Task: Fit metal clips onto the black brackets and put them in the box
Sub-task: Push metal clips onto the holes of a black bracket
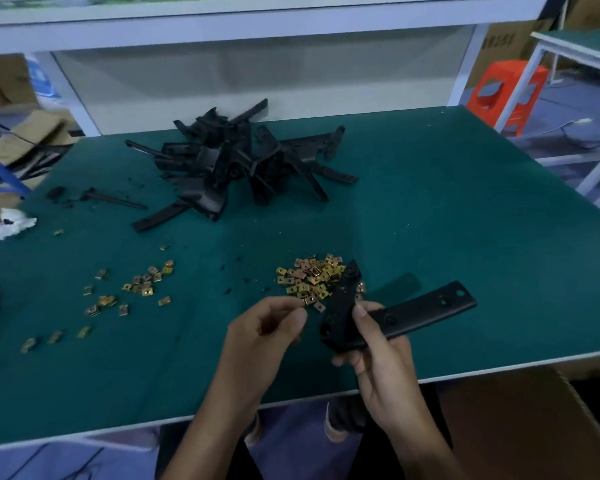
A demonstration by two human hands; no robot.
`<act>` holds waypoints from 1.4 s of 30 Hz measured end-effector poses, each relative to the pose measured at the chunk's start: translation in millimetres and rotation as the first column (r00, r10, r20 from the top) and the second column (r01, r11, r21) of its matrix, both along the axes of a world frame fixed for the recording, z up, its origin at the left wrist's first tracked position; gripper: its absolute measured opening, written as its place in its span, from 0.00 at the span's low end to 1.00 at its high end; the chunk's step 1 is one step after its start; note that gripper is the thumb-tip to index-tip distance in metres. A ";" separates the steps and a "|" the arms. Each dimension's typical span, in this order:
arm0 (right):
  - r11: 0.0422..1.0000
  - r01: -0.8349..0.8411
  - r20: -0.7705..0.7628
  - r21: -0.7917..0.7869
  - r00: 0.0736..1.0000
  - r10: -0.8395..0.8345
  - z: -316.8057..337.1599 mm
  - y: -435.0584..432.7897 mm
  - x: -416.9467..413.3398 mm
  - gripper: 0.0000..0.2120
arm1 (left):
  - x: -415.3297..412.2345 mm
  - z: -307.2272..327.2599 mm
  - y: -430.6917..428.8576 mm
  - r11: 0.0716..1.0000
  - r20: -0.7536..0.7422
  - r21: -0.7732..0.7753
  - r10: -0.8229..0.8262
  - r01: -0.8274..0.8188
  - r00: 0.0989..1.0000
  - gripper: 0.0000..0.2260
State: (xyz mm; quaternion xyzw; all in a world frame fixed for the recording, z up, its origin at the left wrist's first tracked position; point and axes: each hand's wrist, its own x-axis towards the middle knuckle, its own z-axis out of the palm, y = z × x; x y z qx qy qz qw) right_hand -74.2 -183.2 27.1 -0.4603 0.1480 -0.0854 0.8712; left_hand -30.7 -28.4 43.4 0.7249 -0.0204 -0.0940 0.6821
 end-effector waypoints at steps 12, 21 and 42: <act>0.994 -0.095 0.064 -0.051 0.993 0.098 1.0 -1.4 -1.2 0.01 | -10.0 16.0 -10.5 0.909 -0.287 -0.409 -0.045 -0.080 0.957 0.05; 0.990 -0.116 0.103 -0.084 0.987 0.124 -2.5 -1.7 -0.7 0.04 | -13.4 15.3 -4.9 0.953 -0.241 -0.300 -0.040 -0.035 0.970 0.04; 0.932 0.066 0.097 -0.355 0.995 -0.033 -10.0 9.7 -2.9 0.07 | -20.7 7.8 -11.1 0.992 -0.228 -0.085 0.068 -0.090 0.971 0.03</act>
